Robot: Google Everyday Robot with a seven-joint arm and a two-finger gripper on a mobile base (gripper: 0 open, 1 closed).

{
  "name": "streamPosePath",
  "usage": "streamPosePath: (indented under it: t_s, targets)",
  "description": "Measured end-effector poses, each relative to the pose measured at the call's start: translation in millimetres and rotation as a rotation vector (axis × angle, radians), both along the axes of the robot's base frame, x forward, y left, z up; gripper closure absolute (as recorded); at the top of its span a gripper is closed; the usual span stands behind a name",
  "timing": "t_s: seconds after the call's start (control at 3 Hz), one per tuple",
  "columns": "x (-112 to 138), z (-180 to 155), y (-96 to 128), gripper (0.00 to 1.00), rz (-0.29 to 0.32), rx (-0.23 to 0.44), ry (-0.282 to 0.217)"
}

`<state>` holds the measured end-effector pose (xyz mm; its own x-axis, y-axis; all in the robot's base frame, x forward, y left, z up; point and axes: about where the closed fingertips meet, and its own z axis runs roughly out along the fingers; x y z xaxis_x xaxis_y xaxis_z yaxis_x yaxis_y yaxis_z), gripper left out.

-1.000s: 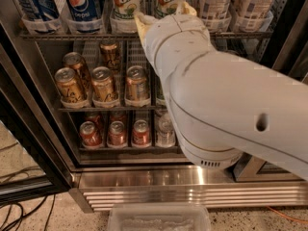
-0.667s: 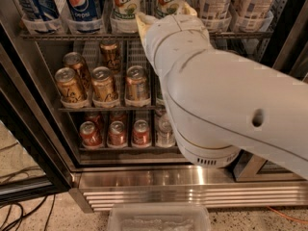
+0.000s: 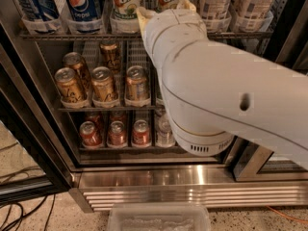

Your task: Pick 7up can from top shelf of fridge

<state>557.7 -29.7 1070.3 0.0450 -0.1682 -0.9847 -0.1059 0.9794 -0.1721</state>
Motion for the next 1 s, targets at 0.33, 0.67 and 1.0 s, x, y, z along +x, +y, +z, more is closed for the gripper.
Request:
streamPosePath:
  t_s: [0.33, 0.67, 1.0]
  targets:
    - [9, 1, -1, 0.40, -0.011, 0.000, -0.005]
    - [17, -1, -3, 0.39, -0.026, -0.007, -0.003]
    - [25, -5, -4, 0.40, -0.044, -0.018, 0.006]
